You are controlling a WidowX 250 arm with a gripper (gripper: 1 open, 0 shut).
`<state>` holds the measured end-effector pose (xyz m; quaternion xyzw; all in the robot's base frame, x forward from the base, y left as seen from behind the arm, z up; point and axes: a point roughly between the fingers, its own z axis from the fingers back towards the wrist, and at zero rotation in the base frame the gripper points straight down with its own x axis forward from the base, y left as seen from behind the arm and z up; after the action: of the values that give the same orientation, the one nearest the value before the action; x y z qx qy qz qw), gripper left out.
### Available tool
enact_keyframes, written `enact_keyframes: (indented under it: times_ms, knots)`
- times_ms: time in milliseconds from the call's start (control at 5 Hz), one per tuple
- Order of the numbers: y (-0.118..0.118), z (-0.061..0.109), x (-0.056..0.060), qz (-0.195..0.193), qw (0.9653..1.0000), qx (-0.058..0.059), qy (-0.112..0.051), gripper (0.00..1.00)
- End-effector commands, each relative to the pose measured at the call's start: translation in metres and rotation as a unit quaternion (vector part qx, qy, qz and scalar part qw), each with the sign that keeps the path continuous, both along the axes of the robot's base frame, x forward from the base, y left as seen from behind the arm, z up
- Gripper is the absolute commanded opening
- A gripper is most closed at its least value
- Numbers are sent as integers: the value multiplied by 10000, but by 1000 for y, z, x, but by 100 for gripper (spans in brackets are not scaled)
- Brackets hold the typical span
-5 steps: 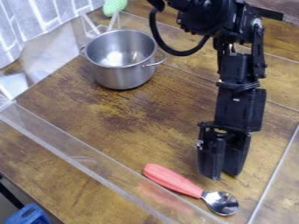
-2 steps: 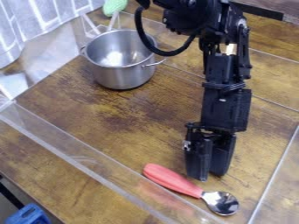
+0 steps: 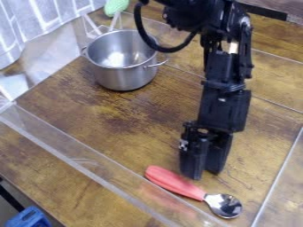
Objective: Move the pink spoon to the right side of the table
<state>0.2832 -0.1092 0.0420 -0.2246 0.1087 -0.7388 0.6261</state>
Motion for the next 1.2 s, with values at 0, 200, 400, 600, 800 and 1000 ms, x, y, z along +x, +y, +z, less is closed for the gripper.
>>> enact_keyframes:
  times_ms: [0, 200, 400, 600, 800, 1000]
  knots:
    - [-5, 31, 11, 226, 9981, 185, -547, 100]
    - [-10, 21, 15, 278, 9977, 284, -557, 0]
    - [-17, 22, 17, 337, 9972, 377, -559, 0]
    - [-26, 24, 20, 459, 9962, 482, -553, 0]
    - [-31, 25, 14, 601, 9951, 570, -535, 0]
    - [-33, 26, 6, 702, 9943, 610, -520, 0]
